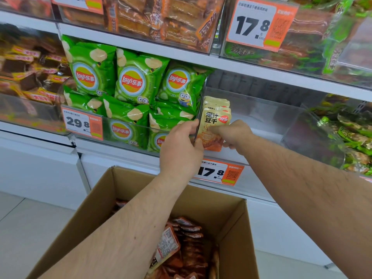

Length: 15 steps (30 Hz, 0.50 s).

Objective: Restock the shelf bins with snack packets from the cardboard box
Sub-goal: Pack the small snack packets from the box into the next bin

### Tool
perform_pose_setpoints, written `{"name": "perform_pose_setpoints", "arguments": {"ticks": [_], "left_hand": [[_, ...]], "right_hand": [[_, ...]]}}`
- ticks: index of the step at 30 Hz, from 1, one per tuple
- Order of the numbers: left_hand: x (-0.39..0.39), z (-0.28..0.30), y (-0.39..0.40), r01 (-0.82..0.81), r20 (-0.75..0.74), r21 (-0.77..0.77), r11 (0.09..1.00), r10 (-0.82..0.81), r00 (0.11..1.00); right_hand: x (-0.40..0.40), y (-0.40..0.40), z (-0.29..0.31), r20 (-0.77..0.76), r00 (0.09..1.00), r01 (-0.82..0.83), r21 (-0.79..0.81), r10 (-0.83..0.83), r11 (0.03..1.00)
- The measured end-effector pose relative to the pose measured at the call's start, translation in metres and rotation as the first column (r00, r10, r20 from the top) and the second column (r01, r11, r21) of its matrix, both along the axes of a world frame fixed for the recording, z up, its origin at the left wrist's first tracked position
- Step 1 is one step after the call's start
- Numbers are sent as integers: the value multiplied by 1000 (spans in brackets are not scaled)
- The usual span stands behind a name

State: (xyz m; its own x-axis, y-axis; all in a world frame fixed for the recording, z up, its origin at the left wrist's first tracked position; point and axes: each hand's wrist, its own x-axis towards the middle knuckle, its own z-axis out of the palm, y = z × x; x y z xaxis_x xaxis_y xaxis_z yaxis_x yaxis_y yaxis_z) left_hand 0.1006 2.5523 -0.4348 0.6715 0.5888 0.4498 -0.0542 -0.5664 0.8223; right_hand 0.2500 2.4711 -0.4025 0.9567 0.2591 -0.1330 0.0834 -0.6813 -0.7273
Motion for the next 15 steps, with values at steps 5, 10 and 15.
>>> {"name": "perform_pose_setpoints", "arguments": {"ticks": [5, 10, 15], "left_hand": [[-30, 1, 21, 80, -16, -161, 984, -84, 996], [-76, -69, 48, -139, -181, -347, 928, 79, 980], [-103, -122, 50, -177, -403, -391, 903, 5, 915]], "right_hand": [[-42, -10, 36, 461, 886, 59, -203, 42, 978], [-154, -21, -8, 743, 618, -346, -38, 258, 938], [-187, -16, -136, 102, 799, -497, -444, 593, 746]]}}
